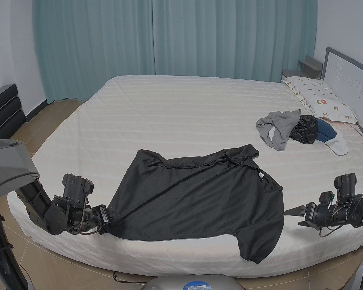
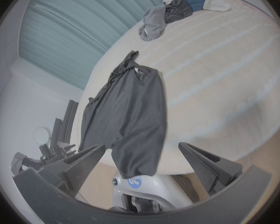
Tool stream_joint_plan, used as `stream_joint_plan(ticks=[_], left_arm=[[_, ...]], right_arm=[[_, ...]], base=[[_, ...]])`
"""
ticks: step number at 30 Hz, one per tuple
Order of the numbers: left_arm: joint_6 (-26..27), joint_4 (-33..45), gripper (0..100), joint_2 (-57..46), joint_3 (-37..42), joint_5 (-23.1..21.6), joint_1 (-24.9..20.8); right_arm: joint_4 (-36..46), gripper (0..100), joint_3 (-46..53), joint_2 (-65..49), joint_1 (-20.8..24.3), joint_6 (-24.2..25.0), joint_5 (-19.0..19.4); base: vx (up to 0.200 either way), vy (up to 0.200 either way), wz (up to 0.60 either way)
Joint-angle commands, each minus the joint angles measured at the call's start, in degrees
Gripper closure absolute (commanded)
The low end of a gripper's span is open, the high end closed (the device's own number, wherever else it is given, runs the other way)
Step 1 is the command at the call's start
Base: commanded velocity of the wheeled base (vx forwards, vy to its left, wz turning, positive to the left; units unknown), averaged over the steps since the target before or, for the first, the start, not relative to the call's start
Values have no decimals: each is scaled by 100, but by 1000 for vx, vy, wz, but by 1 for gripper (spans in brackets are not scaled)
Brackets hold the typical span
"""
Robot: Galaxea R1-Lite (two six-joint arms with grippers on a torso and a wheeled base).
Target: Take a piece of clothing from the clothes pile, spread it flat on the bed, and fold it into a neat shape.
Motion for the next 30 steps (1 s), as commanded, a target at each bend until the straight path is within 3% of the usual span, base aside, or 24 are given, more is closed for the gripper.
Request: stream_joint_plan(ticks=[1,4,10,16,22,30], left_arm=[[-275,8,0,-270,-190,-62,33],[-864,69,0,-253,-462,-44,95],[-881,96,0,-217,-524,-88,174],[-899,87,0,-138,-559,-97,174],[-899,60,0,-68,-568,-396,297],[-934,43,0,-68,-638,-413,297]], right_arm=[[-5,0,-576,167,193,300,-14],[-14,0,-963,291,325,616,-32],[-23,0,-1499,572,518,1038,-102],[-14,0,-2105,994,817,1205,-603],[56,0,-2835,1416,1028,1311,-902],[575,0,-3828,1899,1318,1557,-1280]], base=[[0,0,0],[0,0,0],[200,0,0],[200,0,0],[0,0,0],[0,0,0]])
